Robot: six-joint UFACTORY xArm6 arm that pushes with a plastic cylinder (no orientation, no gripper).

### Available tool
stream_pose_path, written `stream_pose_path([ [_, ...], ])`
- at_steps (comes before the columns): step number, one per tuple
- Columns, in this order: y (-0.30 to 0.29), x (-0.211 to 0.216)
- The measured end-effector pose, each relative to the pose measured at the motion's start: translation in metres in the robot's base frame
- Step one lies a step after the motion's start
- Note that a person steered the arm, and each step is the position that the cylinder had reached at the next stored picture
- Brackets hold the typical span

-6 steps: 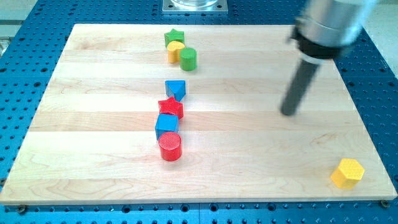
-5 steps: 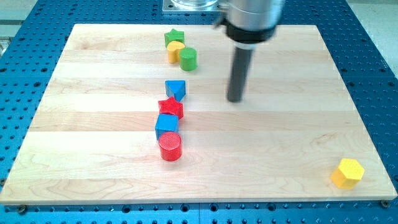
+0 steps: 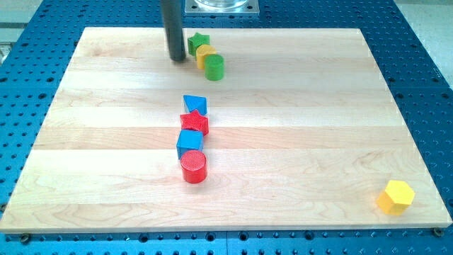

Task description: Separate the yellow heart from the green blocks

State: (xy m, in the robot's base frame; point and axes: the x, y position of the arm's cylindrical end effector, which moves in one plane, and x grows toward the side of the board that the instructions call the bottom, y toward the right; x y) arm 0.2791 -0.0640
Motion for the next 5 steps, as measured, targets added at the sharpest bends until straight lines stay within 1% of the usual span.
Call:
stream_pose_path([
  [1,0.088,0.003],
  [2,0.154,0.024],
  [3,0.175,0.081],
  [4,0.136,0.126],
  [5,0.154,0.164],
])
